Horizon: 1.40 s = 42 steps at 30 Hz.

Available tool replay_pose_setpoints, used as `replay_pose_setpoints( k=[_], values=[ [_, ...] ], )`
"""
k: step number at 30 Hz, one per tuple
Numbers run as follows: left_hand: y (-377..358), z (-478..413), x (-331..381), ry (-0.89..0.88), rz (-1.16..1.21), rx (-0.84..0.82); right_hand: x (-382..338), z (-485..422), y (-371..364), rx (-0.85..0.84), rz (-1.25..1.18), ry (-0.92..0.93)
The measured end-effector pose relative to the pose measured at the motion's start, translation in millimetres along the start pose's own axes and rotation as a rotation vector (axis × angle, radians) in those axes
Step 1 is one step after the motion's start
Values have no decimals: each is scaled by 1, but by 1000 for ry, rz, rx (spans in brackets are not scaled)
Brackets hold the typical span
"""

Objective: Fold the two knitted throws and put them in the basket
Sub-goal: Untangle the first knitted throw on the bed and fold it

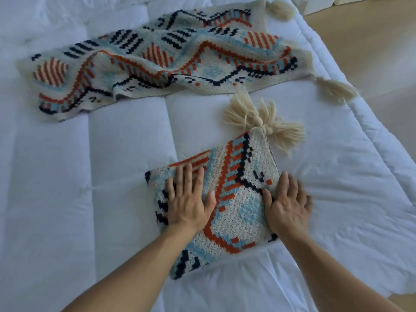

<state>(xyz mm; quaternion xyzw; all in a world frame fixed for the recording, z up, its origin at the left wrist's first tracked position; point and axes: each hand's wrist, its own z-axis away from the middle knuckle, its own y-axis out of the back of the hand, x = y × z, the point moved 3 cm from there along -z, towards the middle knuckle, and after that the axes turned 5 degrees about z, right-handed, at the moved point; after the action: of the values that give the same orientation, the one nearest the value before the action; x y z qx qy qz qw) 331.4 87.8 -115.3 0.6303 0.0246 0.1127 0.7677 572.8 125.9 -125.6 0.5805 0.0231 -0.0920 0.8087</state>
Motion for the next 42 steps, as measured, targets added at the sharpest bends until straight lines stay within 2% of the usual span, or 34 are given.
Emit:
replay_pose_setpoints(
  k=[2,4,7,9,14,21,25,28,30,34,36,39,42],
  values=[
    [8,3,5,-41,39,15,-13,4,11,84,40,111],
    [19,12,10,-91,70,75,-38,13,26,162,101,355],
    [29,25,8,-85,98,148,-76,21,30,134,179,721],
    [27,26,-5,-17,77,164,-88,13,25,71,244,814],
    [-2,22,-34,151,37,81,-67,-29,2,-38,343,691],
    [-28,22,-28,236,59,4,-48,-49,-8,-102,204,543],
    [-11,20,-24,217,53,8,-56,-44,13,-80,215,576],
    [4,17,-15,171,33,90,-74,-57,35,33,203,680],
    [8,12,-11,199,52,111,-88,-75,38,50,257,738],
    [-7,2,-16,313,80,11,-73,-114,17,-89,241,593],
    [-15,3,-19,309,84,-4,-56,-126,8,-89,175,523],
    [-18,5,-22,261,153,20,-53,-130,5,-51,172,530],
    [-4,10,-29,221,304,105,-64,-126,14,-55,281,526]
  ],
)
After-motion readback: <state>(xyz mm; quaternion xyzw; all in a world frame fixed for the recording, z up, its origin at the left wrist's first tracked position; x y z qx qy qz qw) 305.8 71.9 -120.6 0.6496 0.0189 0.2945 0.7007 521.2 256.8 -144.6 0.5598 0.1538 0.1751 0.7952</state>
